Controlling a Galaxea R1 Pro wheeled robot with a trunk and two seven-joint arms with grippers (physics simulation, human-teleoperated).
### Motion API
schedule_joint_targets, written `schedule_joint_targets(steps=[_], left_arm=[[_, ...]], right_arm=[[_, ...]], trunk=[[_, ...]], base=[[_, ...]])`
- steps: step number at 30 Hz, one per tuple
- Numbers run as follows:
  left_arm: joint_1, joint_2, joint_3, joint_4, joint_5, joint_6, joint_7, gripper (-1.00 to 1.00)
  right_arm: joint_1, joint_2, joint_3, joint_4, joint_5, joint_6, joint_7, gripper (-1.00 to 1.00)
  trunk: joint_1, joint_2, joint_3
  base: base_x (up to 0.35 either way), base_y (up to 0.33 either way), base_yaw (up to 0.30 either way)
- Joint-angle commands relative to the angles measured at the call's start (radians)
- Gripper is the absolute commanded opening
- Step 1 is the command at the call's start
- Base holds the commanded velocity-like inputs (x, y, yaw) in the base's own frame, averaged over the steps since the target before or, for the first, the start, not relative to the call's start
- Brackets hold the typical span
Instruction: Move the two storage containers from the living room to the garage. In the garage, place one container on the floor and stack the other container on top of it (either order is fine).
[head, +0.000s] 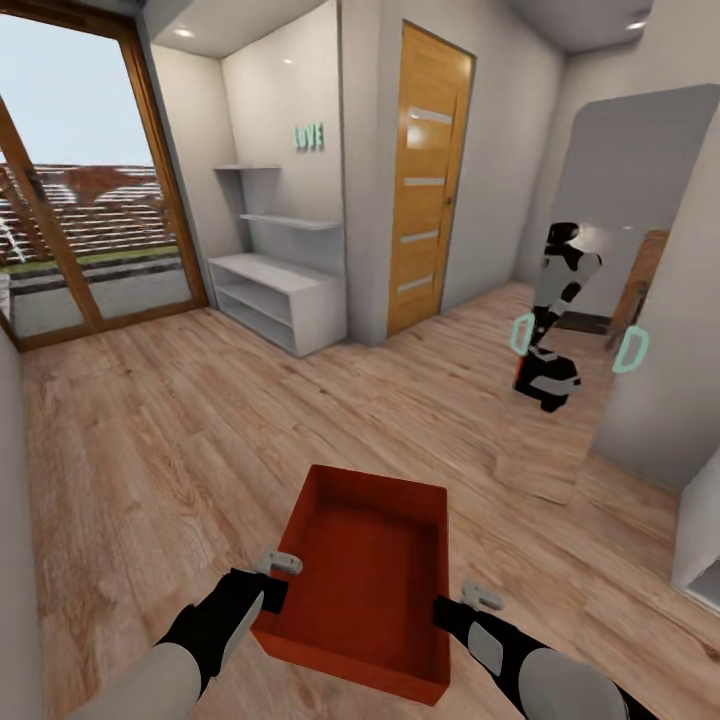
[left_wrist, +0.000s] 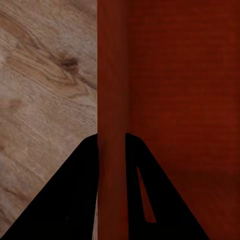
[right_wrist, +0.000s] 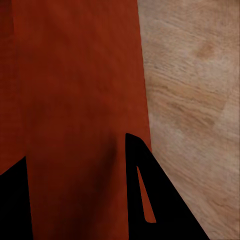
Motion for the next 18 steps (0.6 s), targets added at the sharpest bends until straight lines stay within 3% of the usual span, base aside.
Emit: schedule_joint_targets(steps=[1, 5, 18], left_arm=[[-0.001, -0.002, 0.01, 0.0, 0.029, 0.005, 0.002, -1.0], [-0.001, -0.002, 0.01, 0.0, 0.029, 0.005, 0.002, -1.0], [-0.001, -0.002, 0.01, 0.0, 0.029, 0.005, 0.002, -1.0]], right_arm=[[0.001, 0.006, 0.007, -0.004, 0.009, -0.048, 0.002, -1.0], [0.001, 0.004, 0.007, -0.004, 0.009, -0.048, 0.002, -1.0], [0.001, 0.002, 0.007, -0.004, 0.009, -0.048, 0.002, -1.0]], trunk=[[0.0, 0.0, -0.001], [0.0, 0.0, -0.001], [0.0, 0.0, -0.001]], base=[[0.341, 0.0, 0.288], [0.341, 0.0, 0.206], [0.341, 0.0, 0.009]])
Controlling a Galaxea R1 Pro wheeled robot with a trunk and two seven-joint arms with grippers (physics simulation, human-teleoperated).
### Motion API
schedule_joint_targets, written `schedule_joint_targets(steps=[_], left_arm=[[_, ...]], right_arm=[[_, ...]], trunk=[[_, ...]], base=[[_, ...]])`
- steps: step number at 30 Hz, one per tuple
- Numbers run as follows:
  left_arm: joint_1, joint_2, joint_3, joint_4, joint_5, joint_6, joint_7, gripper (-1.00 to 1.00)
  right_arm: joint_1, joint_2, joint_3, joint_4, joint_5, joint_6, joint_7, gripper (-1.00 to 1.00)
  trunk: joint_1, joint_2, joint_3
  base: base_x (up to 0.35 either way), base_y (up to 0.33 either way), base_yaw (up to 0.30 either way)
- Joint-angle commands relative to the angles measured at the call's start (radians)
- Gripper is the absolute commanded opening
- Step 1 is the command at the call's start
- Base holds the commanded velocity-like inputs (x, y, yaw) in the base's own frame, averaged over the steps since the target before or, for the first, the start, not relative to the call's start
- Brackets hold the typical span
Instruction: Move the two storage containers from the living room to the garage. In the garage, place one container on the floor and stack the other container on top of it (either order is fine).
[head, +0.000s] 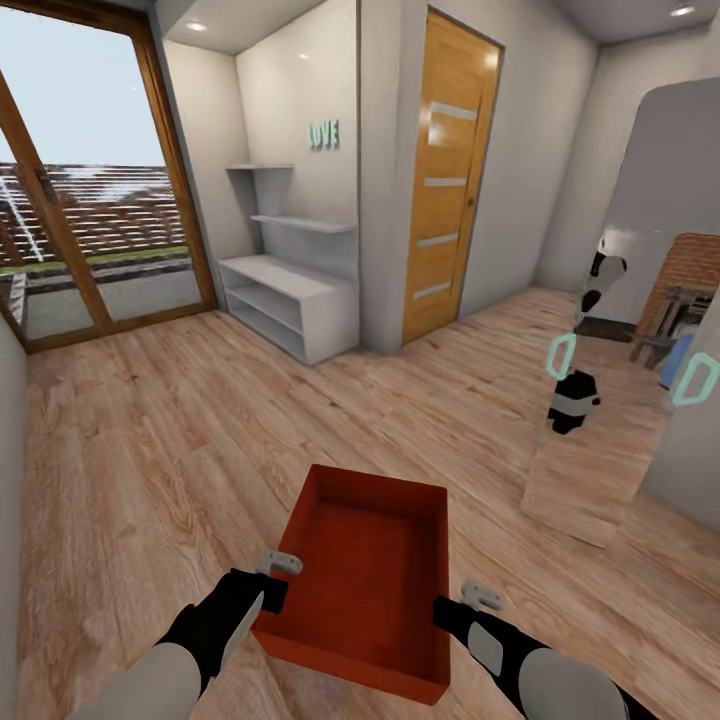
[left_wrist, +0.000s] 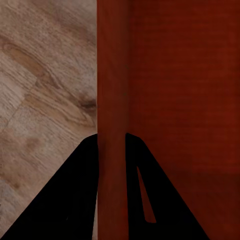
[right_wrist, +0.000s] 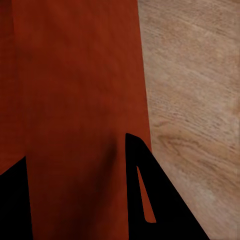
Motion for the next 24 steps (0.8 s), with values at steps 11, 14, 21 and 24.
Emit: schedule_joint_targets(steps=[11, 14, 21, 24], left_arm=[[0.0, -0.002, 0.01, 0.0, 0.029, 0.005, 0.002, -1.0], [0.0, -0.002, 0.01, 0.0, 0.029, 0.006, 0.002, -1.0], [0.0, -0.002, 0.01, 0.0, 0.029, 0.006, 0.002, -1.0], [0.0, -0.002, 0.01, 0.0, 0.029, 0.005, 0.002, -1.0]], right_arm=[[0.001, 0.001, 0.007, -0.004, 0.008, -0.047, 0.002, -1.0], [0.001, 0.002, 0.007, -0.004, 0.008, -0.047, 0.002, -1.0], [0.001, 0.002, 0.007, -0.004, 0.009, -0.048, 0.002, -1.0], [0.001, 0.001, 0.007, -0.004, 0.009, -0.048, 0.003, -1.0]], trunk=[[0.0, 0.0, -0.001], [0.0, 0.0, -0.001], [0.0, 0.0, -0.001], [0.0, 0.0, -0.001]], base=[[0.341, 0.0, 0.0], [0.341, 0.0, 0.0], [0.341, 0.0, 0.0], [0.341, 0.0, 0.0]])
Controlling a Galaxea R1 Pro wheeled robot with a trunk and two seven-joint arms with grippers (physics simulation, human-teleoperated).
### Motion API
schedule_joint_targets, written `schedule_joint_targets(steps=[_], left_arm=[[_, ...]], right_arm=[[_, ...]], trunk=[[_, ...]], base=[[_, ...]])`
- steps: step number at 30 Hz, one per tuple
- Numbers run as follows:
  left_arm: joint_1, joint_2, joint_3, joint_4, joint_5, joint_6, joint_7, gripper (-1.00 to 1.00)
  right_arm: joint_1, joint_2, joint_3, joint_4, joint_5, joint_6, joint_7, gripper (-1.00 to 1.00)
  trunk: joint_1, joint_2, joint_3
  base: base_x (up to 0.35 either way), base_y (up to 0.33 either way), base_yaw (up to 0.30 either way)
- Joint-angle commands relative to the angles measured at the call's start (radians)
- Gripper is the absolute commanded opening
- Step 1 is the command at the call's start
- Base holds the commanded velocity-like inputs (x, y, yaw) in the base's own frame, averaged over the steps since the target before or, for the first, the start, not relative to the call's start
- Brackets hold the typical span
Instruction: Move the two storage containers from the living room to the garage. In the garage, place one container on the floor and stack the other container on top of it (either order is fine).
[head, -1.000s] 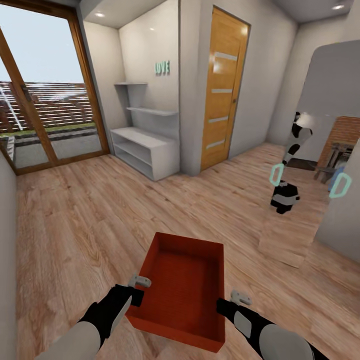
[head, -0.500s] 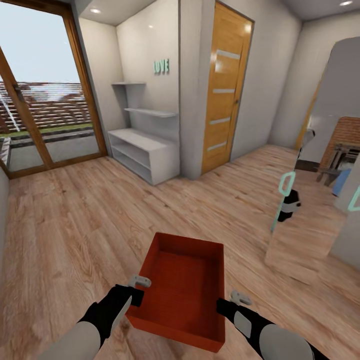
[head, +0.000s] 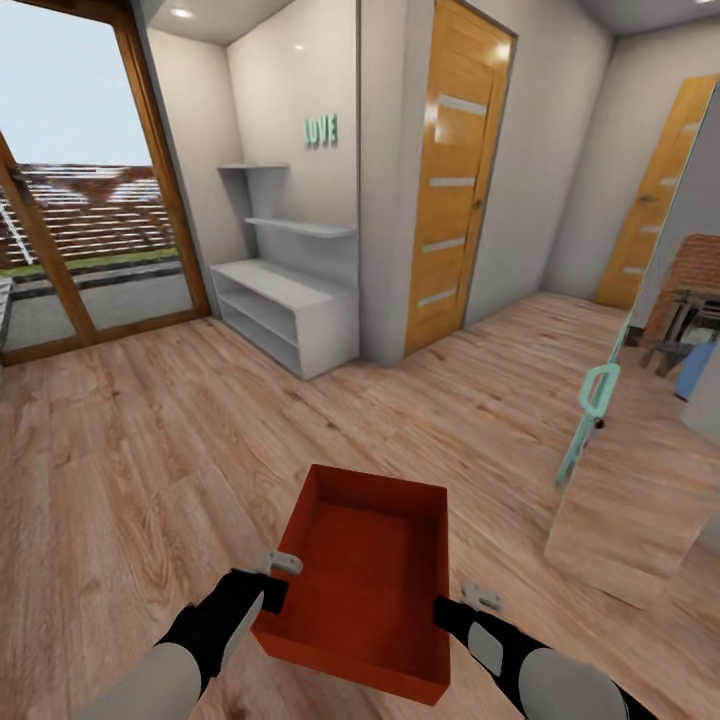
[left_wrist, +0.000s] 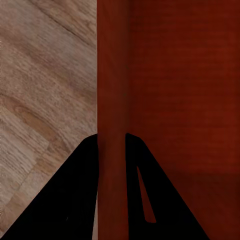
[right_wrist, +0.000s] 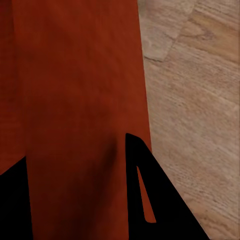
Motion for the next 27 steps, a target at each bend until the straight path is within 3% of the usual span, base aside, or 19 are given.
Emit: schedule_joint_targets(steps=[1, 27], left_arm=[[0.0, -0.001, 0.009, 0.0, 0.03, 0.006, 0.001, -1.0], [0.0, -0.001, 0.009, 0.0, 0.032, 0.006, 0.0, -1.0]], right_arm=[[0.0, 0.002, 0.007, -0.004, 0.009, -0.048, 0.003, -1.0], [0.0, 0.002, 0.007, -0.004, 0.008, -0.048, 0.003, -1.0]], trunk=[[0.0, 0.0, -0.001], [0.0, 0.0, -0.001]], base=[[0.341, 0.0, 0.0], [0.341, 0.0, 0.0]])
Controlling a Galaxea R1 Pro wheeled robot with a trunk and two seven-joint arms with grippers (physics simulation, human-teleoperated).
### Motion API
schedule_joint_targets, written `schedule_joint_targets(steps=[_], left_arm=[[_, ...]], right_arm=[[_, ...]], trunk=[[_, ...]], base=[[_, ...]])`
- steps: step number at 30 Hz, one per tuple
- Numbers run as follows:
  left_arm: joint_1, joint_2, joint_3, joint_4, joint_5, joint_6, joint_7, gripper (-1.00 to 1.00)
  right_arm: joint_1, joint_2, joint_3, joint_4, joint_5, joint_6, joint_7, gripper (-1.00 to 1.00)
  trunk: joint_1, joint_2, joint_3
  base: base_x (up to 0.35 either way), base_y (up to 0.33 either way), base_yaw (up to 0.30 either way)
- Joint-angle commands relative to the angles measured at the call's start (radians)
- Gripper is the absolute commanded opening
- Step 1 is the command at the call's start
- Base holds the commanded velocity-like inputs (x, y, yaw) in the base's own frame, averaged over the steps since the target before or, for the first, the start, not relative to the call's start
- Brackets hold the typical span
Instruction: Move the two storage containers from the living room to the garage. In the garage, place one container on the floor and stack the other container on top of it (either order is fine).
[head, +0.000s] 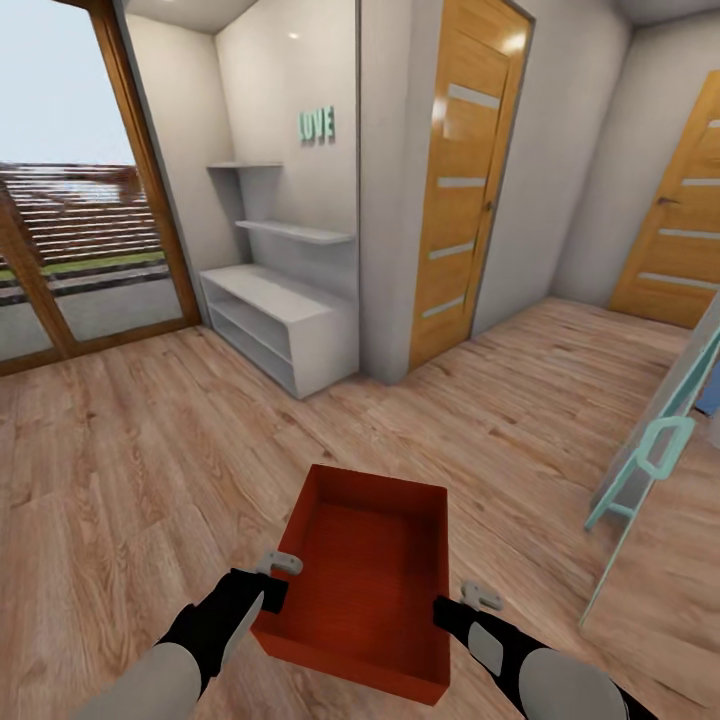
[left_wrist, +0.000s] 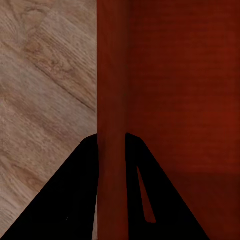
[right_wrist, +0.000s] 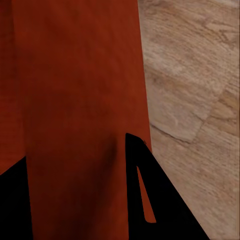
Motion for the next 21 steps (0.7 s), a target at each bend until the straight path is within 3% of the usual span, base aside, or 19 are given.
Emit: schedule_joint_targets(steps=[1, 21], left_arm=[[0.0, -0.002, 0.009, 0.0, 0.032, 0.005, 0.001, -1.0], [0.0, -0.002, 0.01, 0.0, 0.032, 0.005, 0.001, -1.0]], right_arm=[[0.0, 0.002, 0.007, -0.004, 0.009, -0.049, 0.003, -1.0], [0.0, 0.003, 0.007, -0.004, 0.009, -0.049, 0.002, -1.0]], trunk=[[0.0, 0.0, -0.001], [0.0, 0.0, -0.001]], base=[[0.341, 0.0, 0.0], [0.341, 0.0, 0.0]])
